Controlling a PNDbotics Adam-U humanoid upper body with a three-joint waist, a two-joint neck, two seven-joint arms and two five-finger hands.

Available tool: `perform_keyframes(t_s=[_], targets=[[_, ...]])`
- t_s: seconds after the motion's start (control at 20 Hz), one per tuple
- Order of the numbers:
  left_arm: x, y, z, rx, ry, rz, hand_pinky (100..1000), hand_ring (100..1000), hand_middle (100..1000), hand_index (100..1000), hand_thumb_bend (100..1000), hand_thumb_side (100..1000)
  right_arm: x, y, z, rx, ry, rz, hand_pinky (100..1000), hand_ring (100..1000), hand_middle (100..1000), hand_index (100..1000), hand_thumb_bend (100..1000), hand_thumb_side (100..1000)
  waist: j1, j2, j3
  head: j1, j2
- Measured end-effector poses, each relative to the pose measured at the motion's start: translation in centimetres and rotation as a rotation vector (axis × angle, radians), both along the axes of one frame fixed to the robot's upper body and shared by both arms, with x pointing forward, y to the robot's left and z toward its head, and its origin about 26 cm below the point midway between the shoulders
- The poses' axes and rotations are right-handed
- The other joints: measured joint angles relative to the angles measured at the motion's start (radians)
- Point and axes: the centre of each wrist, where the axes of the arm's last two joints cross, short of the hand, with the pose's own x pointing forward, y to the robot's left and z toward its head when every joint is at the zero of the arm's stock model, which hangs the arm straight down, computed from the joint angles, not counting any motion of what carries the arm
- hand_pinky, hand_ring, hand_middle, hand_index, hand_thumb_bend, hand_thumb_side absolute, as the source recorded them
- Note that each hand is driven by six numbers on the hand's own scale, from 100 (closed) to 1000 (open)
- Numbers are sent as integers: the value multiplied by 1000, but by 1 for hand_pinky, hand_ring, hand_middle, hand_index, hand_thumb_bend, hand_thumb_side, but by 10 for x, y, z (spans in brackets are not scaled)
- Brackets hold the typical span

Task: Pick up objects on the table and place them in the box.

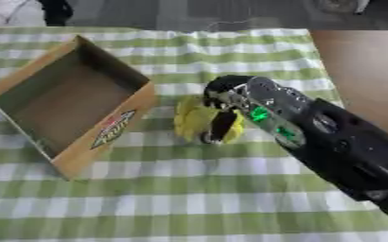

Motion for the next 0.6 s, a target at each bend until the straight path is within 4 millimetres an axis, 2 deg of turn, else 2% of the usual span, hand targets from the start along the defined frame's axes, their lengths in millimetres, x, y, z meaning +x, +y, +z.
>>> perform_keyframes(t_s=[0.15, 0.25, 0.6], targets=[[0, 0, 0, 0, 0, 0, 680, 619, 595, 700, 100, 880, -2, 1, 3, 5, -18, 3, 827, 898, 598, 694, 228, 354, 0, 0, 0, 0, 0], [0, 0, 0, 0, 0, 0, 679, 619, 595, 700, 100, 880, -3, 2, 5, 9, -30, 4, 823, 892, 579, 675, 100, 324, 0, 0, 0, 0, 0], [0, 0, 0, 1, 0, -1, 680, 619, 595, 700, 100, 880, -8, 3, 13, 31, -86, -1, 803, 835, 460, 550, 100, 212, 0, 0, -1, 0, 0]])
